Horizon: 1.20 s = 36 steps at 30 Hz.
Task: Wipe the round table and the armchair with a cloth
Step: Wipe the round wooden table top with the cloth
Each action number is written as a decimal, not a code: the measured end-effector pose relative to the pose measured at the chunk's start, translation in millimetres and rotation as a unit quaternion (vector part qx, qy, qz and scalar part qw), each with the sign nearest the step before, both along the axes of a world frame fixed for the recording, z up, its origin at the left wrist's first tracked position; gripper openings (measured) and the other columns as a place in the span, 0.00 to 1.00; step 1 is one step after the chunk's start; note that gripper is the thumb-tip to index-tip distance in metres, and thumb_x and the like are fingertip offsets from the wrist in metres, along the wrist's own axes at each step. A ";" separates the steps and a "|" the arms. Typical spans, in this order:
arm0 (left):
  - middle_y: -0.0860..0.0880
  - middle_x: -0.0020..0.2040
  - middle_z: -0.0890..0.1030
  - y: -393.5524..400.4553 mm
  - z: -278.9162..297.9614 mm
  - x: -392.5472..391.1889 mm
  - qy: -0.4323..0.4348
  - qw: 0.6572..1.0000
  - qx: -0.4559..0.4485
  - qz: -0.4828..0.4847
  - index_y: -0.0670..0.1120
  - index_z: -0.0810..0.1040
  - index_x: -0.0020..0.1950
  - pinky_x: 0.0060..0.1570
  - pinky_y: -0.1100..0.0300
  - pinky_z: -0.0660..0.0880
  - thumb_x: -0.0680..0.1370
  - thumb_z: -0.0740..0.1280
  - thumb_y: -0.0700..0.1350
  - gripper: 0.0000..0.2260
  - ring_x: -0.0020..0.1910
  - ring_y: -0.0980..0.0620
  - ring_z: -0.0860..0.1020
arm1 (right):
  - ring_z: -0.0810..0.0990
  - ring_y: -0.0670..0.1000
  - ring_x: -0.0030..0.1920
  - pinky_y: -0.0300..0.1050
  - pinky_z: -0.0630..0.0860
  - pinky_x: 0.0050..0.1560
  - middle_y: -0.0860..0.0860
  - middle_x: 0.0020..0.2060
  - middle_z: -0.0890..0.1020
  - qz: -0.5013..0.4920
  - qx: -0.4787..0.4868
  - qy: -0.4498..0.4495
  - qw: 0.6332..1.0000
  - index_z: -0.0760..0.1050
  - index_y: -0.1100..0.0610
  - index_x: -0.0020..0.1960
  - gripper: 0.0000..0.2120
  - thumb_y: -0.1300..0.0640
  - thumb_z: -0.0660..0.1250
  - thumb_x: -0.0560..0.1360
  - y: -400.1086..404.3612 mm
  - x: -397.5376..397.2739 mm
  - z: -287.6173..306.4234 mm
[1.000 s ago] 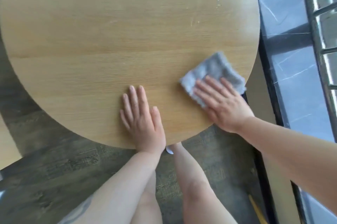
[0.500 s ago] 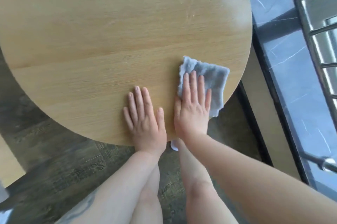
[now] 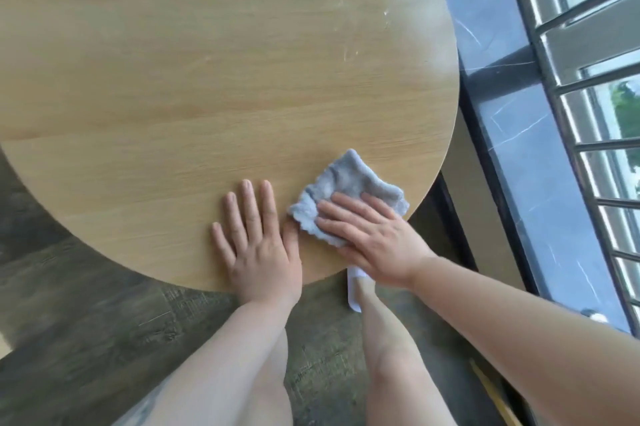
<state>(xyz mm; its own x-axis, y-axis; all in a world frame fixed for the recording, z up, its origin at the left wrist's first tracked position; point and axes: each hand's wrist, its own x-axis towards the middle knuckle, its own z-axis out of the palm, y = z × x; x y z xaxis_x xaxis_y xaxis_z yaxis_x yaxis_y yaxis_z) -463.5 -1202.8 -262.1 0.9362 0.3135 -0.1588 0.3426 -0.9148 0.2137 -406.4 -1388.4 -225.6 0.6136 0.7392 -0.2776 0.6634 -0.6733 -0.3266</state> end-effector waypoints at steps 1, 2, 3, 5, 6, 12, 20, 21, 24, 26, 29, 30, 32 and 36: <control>0.45 0.79 0.58 -1.2 0.5 0.8 0.001 1.000 0.000 0.005 0.47 0.56 0.79 0.72 0.41 0.49 0.80 0.52 0.54 0.28 0.77 0.44 0.55 | 0.65 0.50 0.72 0.53 0.64 0.68 0.45 0.73 0.67 -0.014 0.009 -0.004 1.000 0.73 0.49 0.66 0.18 0.46 0.55 0.80 -10.4 16.9 1.5; 0.45 0.79 0.57 -4.5 0.8 1.8 0.003 1.000 -0.001 0.017 0.47 0.56 0.79 0.72 0.42 0.49 0.80 0.52 0.53 0.28 0.77 0.45 0.54 | 0.70 0.53 0.66 0.55 0.68 0.61 0.46 0.69 0.72 -0.063 0.025 -0.017 0.998 0.77 0.51 0.59 0.15 0.46 0.57 0.79 -12.9 33.6 2.6; 0.44 0.79 0.57 -9.4 1.2 3.4 0.004 0.999 -0.006 0.037 0.46 0.56 0.79 0.72 0.42 0.48 0.80 0.52 0.53 0.28 0.77 0.45 0.54 | 0.71 0.55 0.60 0.55 0.70 0.56 0.48 0.66 0.75 -0.132 0.036 -0.039 0.990 0.78 0.53 0.53 0.12 0.48 0.59 0.79 -6.3 46.8 0.2; 0.43 0.79 0.55 -25.3 5.2 9.6 -0.003 0.996 -0.025 0.087 0.46 0.55 0.80 0.72 0.43 0.46 0.79 0.54 0.51 0.29 0.77 0.45 0.52 | 0.69 0.55 0.60 0.53 0.67 0.57 0.51 0.66 0.74 -0.276 0.053 -0.070 0.957 0.76 0.54 0.54 0.09 0.53 0.62 0.77 26.5 48.6 -7.9; 0.43 0.80 0.55 -34.0 7.1 14.5 -0.011 0.994 -0.037 0.098 0.46 0.54 0.80 0.72 0.43 0.46 0.79 0.54 0.51 0.29 0.77 0.45 0.52 | 0.67 0.54 0.64 0.51 0.64 0.62 0.52 0.69 0.71 -0.308 0.061 -0.067 0.947 0.74 0.54 0.60 0.13 0.55 0.63 0.77 42.1 39.4 -13.6; 0.50 0.79 0.56 -64.5 3.8 50.2 -0.044 0.997 -0.062 0.004 0.48 0.55 0.79 0.74 0.49 0.42 0.78 0.55 0.48 0.28 0.78 0.48 0.52 | 0.53 0.55 0.77 0.66 0.50 0.73 0.52 0.77 0.59 -0.122 -0.021 -0.106 0.987 0.57 0.51 0.77 0.26 0.51 0.52 0.79 -38.0 69.1 -21.9; 0.51 0.79 0.58 -108.1 0.7 74.6 0.006 1.000 0.010 0.029 0.48 0.59 0.78 0.74 0.49 0.39 0.80 0.51 0.51 0.26 0.77 0.50 0.55 | 0.50 0.53 0.78 0.57 0.48 0.76 0.48 0.77 0.53 0.028 -0.006 -0.063 0.998 0.55 0.49 0.78 0.26 0.47 0.52 0.81 -73.2 90.0 -19.4; 0.52 0.79 0.57 -109.2 1.1 75.3 0.009 0.999 0.009 0.030 0.49 0.56 0.79 0.74 0.50 0.40 0.81 0.50 0.52 0.26 0.77 0.50 0.54 | 0.51 0.52 0.78 0.57 0.48 0.76 0.48 0.77 0.54 0.080 -0.015 -0.078 0.994 0.54 0.48 0.78 0.26 0.47 0.53 0.81 -94.8 114.1 -20.3; 0.52 0.79 0.56 -117.3 0.9 83.4 0.007 0.998 0.013 0.062 0.50 0.53 0.80 0.74 0.49 0.43 0.82 0.48 0.52 0.25 0.77 0.50 0.54 | 0.50 0.53 0.78 0.57 0.47 0.76 0.48 0.77 0.56 -0.135 -0.008 -0.083 0.987 0.54 0.48 0.78 0.27 0.48 0.54 0.80 -85.2 148.0 -20.9; 0.50 0.79 0.57 -120.4 0.3 85.9 0.002 0.995 0.014 0.104 0.50 0.54 0.80 0.74 0.48 0.46 0.82 0.49 0.52 0.25 0.77 0.49 0.55 | 0.49 0.53 0.78 0.57 0.45 0.76 0.48 0.78 0.55 -0.228 0.005 -0.051 0.972 0.54 0.48 0.78 0.28 0.49 0.54 0.79 -49.9 120.1 -19.9; 0.50 0.80 0.55 -116.9 0.1 82.1 0.006 0.993 0.014 0.114 0.50 0.53 0.80 0.74 0.47 0.47 0.80 0.51 0.49 0.27 0.78 0.49 0.54 | 0.52 0.52 0.77 0.55 0.48 0.76 0.47 0.77 0.58 0.042 0.038 -0.043 0.997 0.57 0.48 0.77 0.26 0.49 0.55 0.81 -80.6 94.5 -17.3; 0.50 0.80 0.55 -116.5 0.6 81.6 0.007 0.994 0.014 0.109 0.50 0.52 0.80 0.74 0.47 0.46 0.80 0.50 0.50 0.27 0.78 0.49 0.54 | 0.52 0.51 0.77 0.54 0.47 0.77 0.47 0.77 0.58 0.107 0.036 -0.059 0.992 0.57 0.48 0.77 0.25 0.48 0.53 0.81 -102.4 109.9 -20.4; 0.50 0.80 0.54 -118.5 0.8 85.8 0.006 0.993 0.013 0.114 0.49 0.52 0.80 0.74 0.48 0.45 0.82 0.48 0.52 0.26 0.78 0.49 0.53 | 0.53 0.52 0.77 0.54 0.45 0.77 0.48 0.77 0.58 0.068 0.024 -0.082 0.994 0.57 0.48 0.77 0.25 0.47 0.52 0.81 -115.3 143.4 -22.9; 0.50 0.80 0.54 -123.3 0.8 92.1 0.011 0.990 0.014 0.138 0.49 0.52 0.80 0.75 0.48 0.43 0.82 0.48 0.53 0.26 0.78 0.50 0.51 | 0.49 0.53 0.78 0.57 0.44 0.76 0.49 0.77 0.56 -0.229 0.002 -0.068 0.971 0.53 0.49 0.78 0.27 0.48 0.52 0.80 -53.7 137.1 -21.4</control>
<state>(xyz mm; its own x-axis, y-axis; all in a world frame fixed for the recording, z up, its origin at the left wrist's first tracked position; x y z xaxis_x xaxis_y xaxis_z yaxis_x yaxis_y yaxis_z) -371.4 -1326.1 -261.3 0.8108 0.5614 -0.1655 0.5845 -0.7913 0.1794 -269.4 -1442.1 -247.0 0.9092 0.3807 -0.1688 0.3314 -0.9069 -0.2603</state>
